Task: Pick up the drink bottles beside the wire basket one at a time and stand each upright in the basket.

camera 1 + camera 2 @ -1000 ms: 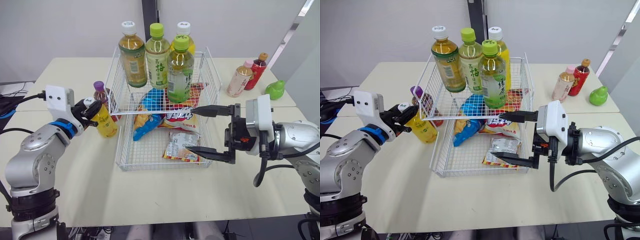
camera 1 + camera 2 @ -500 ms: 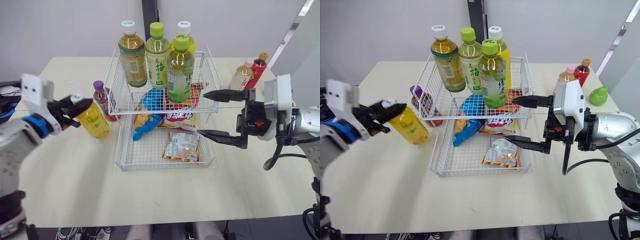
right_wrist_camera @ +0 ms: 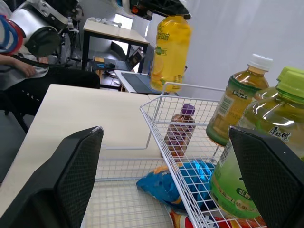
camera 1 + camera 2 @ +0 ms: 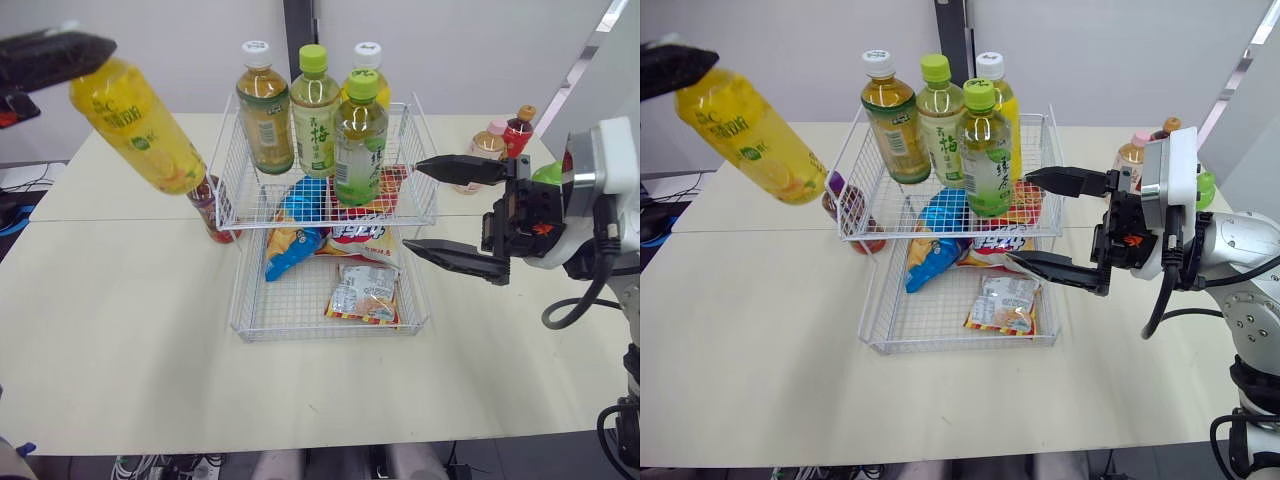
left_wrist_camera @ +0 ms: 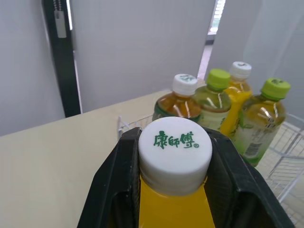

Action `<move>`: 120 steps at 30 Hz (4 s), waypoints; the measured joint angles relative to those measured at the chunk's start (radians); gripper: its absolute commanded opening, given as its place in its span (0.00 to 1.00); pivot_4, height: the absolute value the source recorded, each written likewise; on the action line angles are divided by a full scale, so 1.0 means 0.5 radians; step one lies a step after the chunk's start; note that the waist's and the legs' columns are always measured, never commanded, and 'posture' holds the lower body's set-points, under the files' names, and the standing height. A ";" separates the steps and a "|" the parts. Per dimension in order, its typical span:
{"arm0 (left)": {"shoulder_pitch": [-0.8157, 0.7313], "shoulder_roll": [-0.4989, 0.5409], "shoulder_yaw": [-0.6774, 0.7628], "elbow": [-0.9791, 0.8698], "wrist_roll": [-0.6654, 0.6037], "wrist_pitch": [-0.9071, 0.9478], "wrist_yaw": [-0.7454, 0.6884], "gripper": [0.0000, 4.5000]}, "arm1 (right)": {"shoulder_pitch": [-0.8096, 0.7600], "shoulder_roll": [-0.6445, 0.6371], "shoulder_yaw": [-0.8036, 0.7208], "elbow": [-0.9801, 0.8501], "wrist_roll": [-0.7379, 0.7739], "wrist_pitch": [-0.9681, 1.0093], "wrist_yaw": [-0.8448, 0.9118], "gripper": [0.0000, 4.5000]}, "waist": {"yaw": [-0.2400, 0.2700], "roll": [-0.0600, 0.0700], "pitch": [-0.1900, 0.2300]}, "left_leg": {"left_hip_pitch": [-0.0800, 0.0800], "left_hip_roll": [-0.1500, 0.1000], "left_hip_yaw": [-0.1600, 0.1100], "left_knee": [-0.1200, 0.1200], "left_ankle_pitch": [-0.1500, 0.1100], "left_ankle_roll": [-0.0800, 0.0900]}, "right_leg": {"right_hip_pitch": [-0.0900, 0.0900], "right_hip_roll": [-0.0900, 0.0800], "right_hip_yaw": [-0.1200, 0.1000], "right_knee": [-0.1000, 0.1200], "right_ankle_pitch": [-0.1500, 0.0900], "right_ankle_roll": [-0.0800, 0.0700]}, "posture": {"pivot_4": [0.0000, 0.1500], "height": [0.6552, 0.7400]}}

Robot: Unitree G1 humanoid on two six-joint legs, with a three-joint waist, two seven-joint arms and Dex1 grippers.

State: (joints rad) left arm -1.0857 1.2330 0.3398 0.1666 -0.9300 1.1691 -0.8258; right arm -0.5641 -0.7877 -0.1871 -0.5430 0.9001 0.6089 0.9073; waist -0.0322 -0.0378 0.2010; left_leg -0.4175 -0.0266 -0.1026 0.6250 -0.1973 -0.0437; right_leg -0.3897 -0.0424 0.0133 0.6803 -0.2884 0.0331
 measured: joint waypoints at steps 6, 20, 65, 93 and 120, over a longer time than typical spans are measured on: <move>-0.726 -0.032 -0.403 0.269 0.154 0.049 -0.237 0.30 | 0.039 -0.041 -0.042 -0.005 0.015 0.016 -0.001 1.00 | -0.001 0.000 0.001 | 0.000 0.002 0.001 0.000 -0.001 -0.001 | 0.000 0.003 0.001 0.001 -0.002 0.003 | 1.00 1.00; -0.865 -0.601 -0.938 0.364 0.630 -0.212 -0.616 0.30 | 0.073 -0.045 -0.042 -0.003 -0.029 0.011 0.008 1.00 | -0.003 0.003 0.002 | -0.006 0.005 0.003 0.001 0.000 -0.001 | -0.008 0.004 0.005 0.004 0.000 -0.001 | 1.00 1.00; -0.250 -0.396 -0.296 -0.021 0.833 -0.382 -0.450 1.00 | 0.253 -0.122 -0.072 -0.062 -0.046 -0.071 0.027 1.00 | -0.008 0.004 0.001 | -0.020 0.005 0.006 0.011 0.000 -0.001 | -0.031 0.004 0.008 0.028 0.000 -0.003 | 1.00 1.00; 1.668 -0.788 0.617 -0.308 0.887 -1.149 0.014 1.00 | 0.446 -0.135 -0.114 -0.175 -0.149 -0.204 0.038 1.00 | 0.011 0.000 -0.003 | -0.015 0.006 0.008 0.011 0.000 -0.002 | -0.028 -0.008 0.008 0.031 0.002 -0.009 | 1.00 1.00; 0.992 -1.218 0.108 -0.083 0.996 -1.264 0.735 1.00 | 0.692 -0.139 -0.217 -0.392 -0.019 -0.142 -0.212 1.00 | 0.010 -0.003 -0.004 | -0.014 0.006 0.007 0.012 0.000 -0.002 | -0.026 0.003 0.007 0.032 0.003 -0.008 | 1.00 1.00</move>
State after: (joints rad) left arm -0.5895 0.6241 0.3936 0.1252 -0.4319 0.5373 -0.4586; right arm -0.2182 -0.8573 -0.2957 -0.7389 0.8906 0.5379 0.8014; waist -0.0270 -0.0391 0.1988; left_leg -0.4247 -0.0235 -0.0989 0.6309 -0.1971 -0.0445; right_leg -0.4029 -0.0407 0.0169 0.6964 -0.2870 0.0290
